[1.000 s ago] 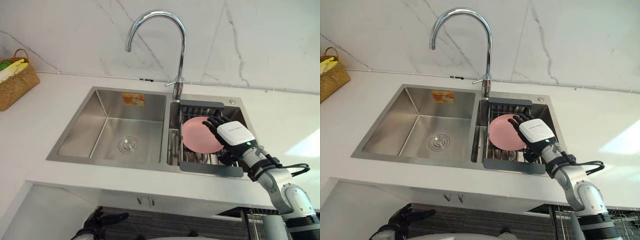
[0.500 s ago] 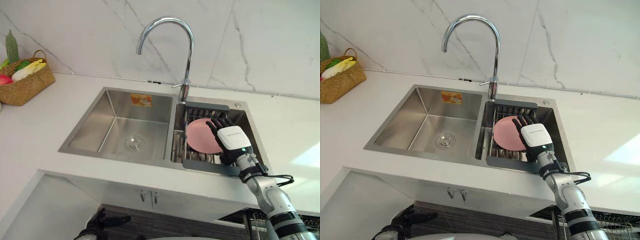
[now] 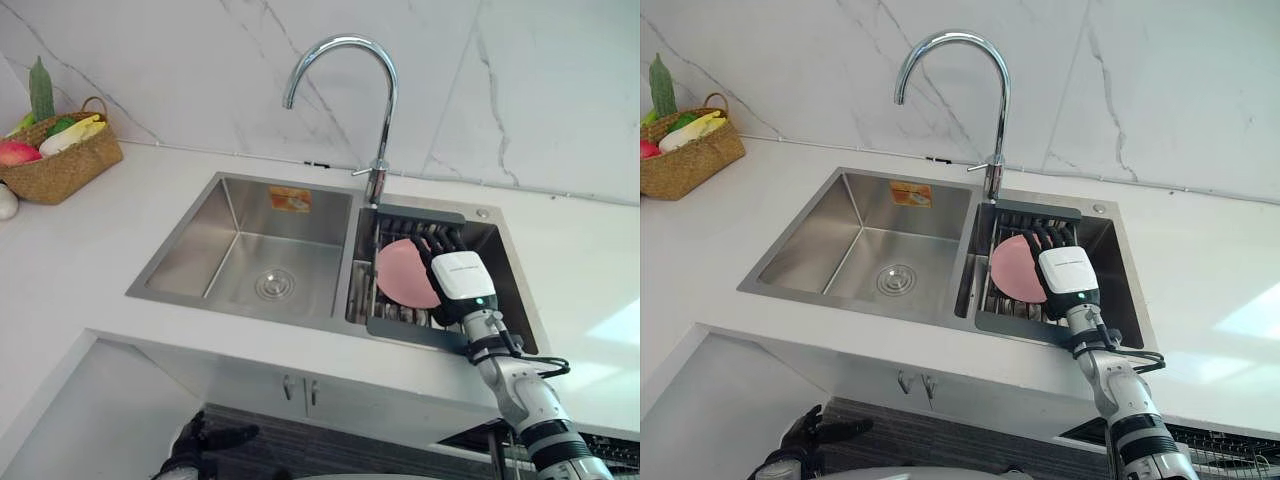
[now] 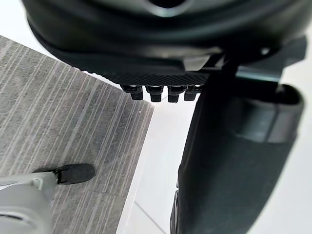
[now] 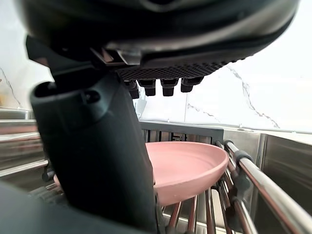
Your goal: Walk over to the sink, pick up the cup, carry it to the dishwasher, place the cup inside the dishwasher, then close the dishwasher door
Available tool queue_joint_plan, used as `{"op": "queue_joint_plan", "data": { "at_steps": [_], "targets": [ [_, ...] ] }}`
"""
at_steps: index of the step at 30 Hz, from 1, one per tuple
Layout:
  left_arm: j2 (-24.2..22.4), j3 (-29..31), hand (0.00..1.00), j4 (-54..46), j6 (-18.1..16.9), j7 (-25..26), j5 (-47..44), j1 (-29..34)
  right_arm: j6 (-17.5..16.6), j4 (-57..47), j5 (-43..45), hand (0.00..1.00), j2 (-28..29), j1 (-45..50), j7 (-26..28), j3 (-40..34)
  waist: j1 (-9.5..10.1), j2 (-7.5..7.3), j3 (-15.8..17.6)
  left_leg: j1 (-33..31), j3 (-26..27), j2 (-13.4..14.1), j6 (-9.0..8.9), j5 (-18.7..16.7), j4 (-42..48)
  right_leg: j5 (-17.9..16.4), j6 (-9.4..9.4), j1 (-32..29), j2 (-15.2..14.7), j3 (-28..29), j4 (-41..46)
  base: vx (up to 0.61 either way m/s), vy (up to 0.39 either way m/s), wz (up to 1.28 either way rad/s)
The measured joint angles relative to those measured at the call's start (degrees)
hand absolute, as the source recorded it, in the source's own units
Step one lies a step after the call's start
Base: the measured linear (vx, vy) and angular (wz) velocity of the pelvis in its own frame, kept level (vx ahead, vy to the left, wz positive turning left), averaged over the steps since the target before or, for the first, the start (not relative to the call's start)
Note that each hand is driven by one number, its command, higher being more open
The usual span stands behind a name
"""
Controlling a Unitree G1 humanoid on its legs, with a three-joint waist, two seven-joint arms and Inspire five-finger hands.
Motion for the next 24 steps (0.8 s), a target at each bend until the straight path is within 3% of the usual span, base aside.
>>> {"op": "queue_joint_plan", "data": {
  "at_steps": [12, 24],
  "targets": [
    [-1.69, 0.43, 1.0, -0.03, -2.08, 4.39, 0.37, -0.05, -0.02, 0.84, 2.53, 1.0, 3.06, -0.5, -9.69, -0.24, -0.03, -0.07, 1.42, 0.11, -0.04, 0.12, -0.24, -0.03, -0.01, 0.66, -0.28, 0.54, 0.41, 0.15, -1.0, 0.0, 0.0, 0.0],
    [-1.92, 0.45, 1.0, -0.03, -1.87, 4.4, 0.37, -0.17, 1.96, 2.13, 6.89, 1.0, 4.02, -2.7, -8.92, -0.48, 0.44, -0.04, 1.88, 0.79, -0.82, -0.12, -0.12, 0.05, -0.01, 0.7, -0.17, 1.62, 0.19, -0.81, -1.11, 0.02, 0.003, 0.03]
  ]
}}
